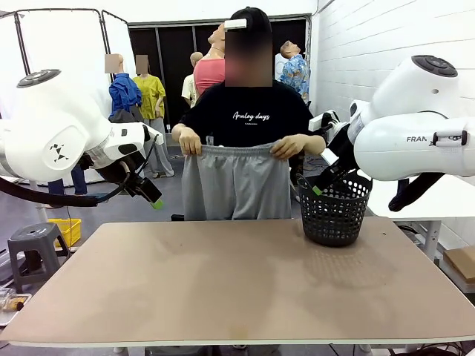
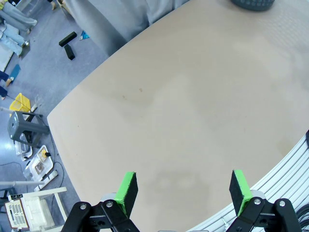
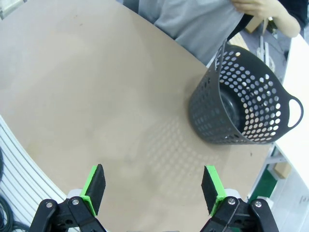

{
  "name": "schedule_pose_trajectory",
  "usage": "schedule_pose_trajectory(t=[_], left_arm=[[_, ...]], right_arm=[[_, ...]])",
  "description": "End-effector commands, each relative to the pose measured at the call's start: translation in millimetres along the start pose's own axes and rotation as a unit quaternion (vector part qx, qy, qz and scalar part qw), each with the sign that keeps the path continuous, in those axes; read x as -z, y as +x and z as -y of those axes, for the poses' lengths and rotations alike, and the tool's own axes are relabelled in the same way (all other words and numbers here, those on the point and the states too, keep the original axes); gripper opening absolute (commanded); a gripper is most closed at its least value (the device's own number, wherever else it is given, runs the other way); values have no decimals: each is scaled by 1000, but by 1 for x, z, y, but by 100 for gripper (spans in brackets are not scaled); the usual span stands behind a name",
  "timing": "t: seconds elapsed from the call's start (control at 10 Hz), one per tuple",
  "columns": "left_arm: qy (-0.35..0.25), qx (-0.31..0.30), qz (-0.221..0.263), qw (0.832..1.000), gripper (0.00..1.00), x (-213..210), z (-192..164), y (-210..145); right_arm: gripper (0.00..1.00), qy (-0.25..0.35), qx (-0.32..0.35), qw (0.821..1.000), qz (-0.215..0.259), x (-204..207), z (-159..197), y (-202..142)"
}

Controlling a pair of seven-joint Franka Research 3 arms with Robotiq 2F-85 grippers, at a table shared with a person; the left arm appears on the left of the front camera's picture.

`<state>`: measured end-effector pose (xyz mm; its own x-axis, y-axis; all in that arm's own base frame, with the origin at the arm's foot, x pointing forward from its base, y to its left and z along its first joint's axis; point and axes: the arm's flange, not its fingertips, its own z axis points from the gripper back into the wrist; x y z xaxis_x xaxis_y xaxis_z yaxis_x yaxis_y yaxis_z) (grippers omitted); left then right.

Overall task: Fold the training pants.
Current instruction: Grab both ends of the Training pants handed by a person.

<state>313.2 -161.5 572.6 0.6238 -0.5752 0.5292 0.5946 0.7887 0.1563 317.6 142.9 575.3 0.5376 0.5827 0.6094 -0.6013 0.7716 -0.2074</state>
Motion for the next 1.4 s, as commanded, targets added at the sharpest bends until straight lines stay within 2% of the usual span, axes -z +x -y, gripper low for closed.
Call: schedule_pose_trajectory(t=[0.0,1.3], left_arm=[[-2,0,0,1000,100,1,0,0],[-2,0,0,1000,100,1,0,0]], right_arm=[[100,2,0,1000,-3,3,1,0],[100,2,0,1000,-3,3,1,0]])
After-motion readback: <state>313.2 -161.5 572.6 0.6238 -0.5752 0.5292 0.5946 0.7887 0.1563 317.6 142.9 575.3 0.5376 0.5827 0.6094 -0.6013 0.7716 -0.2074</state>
